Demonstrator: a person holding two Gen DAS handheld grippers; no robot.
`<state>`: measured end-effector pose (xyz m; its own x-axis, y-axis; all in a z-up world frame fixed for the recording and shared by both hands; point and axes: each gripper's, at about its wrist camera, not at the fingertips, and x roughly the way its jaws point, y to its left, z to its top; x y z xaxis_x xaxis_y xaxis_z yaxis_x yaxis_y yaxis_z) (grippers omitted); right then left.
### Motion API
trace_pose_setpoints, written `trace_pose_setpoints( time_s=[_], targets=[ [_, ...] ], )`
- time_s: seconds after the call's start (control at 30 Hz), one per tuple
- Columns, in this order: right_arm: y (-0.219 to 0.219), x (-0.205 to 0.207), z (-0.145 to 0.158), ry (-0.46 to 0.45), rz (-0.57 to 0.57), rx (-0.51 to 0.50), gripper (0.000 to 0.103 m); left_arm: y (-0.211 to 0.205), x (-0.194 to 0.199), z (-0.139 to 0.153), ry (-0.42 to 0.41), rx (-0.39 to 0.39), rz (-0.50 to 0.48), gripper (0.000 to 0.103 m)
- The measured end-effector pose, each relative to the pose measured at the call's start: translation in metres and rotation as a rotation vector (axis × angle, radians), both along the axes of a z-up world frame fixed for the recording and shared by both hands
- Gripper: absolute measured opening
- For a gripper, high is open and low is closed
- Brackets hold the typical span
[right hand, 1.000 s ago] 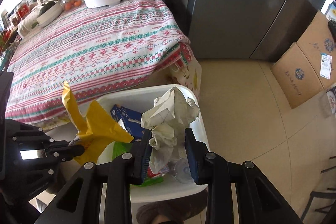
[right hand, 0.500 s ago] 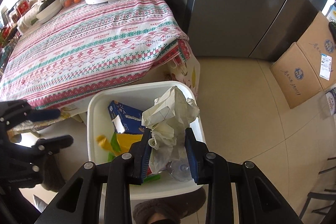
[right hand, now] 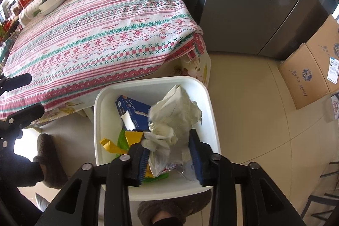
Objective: Collect trash
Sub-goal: 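Open the left gripper over the bin while the right releases the crumpled paper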
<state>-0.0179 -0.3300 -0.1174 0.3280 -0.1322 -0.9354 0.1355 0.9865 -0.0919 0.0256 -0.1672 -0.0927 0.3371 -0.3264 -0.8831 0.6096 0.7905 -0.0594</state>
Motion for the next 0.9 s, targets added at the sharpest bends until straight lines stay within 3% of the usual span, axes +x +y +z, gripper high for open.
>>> trace_pose_setpoints(
  time_s=[0.07,0.17,0.37,0.53,0.6,0.8,0.9],
  targets=[
    [0.001,0.001,0.0,-0.001,-0.009,-0.004,0.061,0.003,0.001,0.0,-0.007,0.007,0.01,0.082],
    [0.004,0.002,0.004,-0.013,-0.005,-0.015,0.068,0.007,0.001,0.002,-0.029,0.018,0.028,0.083],
    [0.013,-0.001,0.015,-0.063,-0.004,-0.03,0.072,0.015,-0.002,0.016,-0.102,0.03,0.096,0.086],
    [0.024,-0.01,0.046,-0.192,-0.003,-0.051,0.075,0.023,-0.013,0.043,-0.226,0.005,0.143,0.099],
    [0.029,-0.014,0.058,-0.241,-0.005,-0.064,0.082,0.027,-0.016,0.052,-0.26,-0.006,0.157,0.101],
    [0.04,-0.025,0.079,-0.306,-0.002,-0.081,0.087,0.034,-0.026,0.066,-0.295,-0.016,0.199,0.102],
    [0.044,-0.032,0.083,-0.322,-0.009,-0.096,0.094,0.037,-0.035,0.067,-0.282,0.003,0.228,0.102]
  ],
)
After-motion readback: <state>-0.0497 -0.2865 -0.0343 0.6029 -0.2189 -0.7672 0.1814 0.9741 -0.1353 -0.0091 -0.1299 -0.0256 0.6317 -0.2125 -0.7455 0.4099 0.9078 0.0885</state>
